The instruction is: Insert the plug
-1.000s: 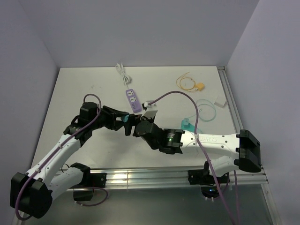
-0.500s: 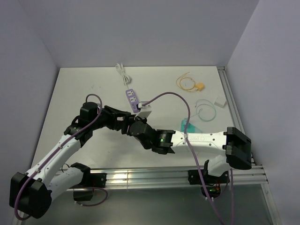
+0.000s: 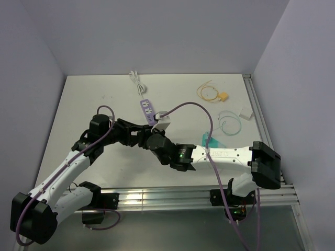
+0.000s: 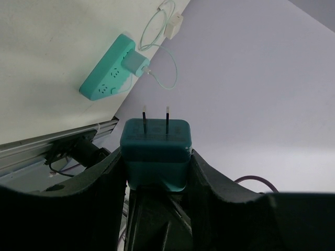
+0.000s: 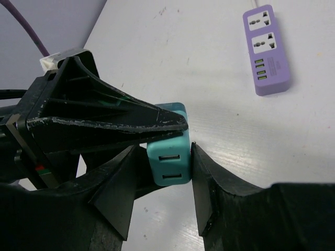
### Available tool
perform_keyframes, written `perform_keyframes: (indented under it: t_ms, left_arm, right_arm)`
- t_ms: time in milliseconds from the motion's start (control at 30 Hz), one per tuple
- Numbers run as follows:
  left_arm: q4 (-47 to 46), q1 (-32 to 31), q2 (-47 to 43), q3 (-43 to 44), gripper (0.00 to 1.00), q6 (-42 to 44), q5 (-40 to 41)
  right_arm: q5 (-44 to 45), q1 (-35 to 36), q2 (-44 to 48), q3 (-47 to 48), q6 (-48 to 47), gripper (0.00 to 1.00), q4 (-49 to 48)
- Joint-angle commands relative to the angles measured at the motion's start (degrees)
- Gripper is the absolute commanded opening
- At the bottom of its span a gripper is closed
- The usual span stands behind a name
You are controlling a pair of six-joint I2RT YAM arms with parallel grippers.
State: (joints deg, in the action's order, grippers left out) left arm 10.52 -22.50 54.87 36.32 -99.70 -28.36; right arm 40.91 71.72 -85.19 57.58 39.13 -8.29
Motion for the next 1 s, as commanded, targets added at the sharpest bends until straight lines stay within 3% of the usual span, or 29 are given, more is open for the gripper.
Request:
perform_keyframes:
  t_ms: [0,100,233,567,600,633,667,700,767,800,900,933,967]
  left_arm:
    - [-1.6,-0.3,-1.2,0.7,0.0,0.2,-1.4]
    - [-2.2,-0.3,-1.2,0.2,0.0,-0.1,-1.8]
    - [-2.3,-0.4,-1.2,0.3,0.0,-0.2,-1.9]
    - [-3.7,-0.5,-1.1,0.1,0.0,-1.0,-2.7]
    - [-3.6,-0.6,-1.2,0.1,0.0,-0.9,-2.8]
    - [-3.3,-0.6,-1.1,0.3,0.0,-0.5,-2.8]
    - [-3.1,-0.6,-0.8,0.6,0.0,-0.1,-2.8]
    - [-2.9,-0.6,-0.6,0.8,0.0,0.2,-2.8]
    - [-2.6,-0.6,-0.1,0.9,0.01,1.3,-2.9]
    - [-3.1,-0.6,0.0,0.7,0.05,1.6,-3.2]
    - [-4.5,-0.6,0.3,0.5,0.38,3.4,-2.4]
    - [-4.4,-0.6,0.4,0.7,0.69,5.0,-1.8]
    - [-4.3,-0.6,0.6,1.1,0.8,6.2,-0.8]
  right_arm:
    - [1.3,-0.3,1.0,-0.1,-3.3,0.51,-4.4]
    - [0.8,-0.4,0.3,0.6,-4.2,0.49,-4.5]
    - [0.3,-0.8,-0.3,1.0,-3.3,0.38,-4.0]
    - [0.0,-0.8,-1.6,0.4,-3.6,0.35,-5.9]
    - [-0.1,-0.8,-1.9,0.5,-3.8,0.31,-6.0]
    - [-0.2,-0.8,-2.0,0.6,-4.0,0.15,-5.9]
    - [-0.1,-0.8,-2.2,0.8,-3.8,0.05,-5.7]
    - [0.3,-0.8,-2.2,1.0,-3.5,0.0,-4.8]
    - [0.2,-0.8,-1.9,0.9,-3.1,0.0,-4.4]
    - [0.3,-0.8,-1.5,0.9,-2.8,0.0,-4.1]
    - [1.0,-0.8,-0.2,0.4,-1.3,0.0,-1.7]
    - [1.0,-0.8,0.1,0.4,-0.6,0.0,0.1]
    - [0.9,-0.9,0.3,0.8,-0.3,0.0,1.5]
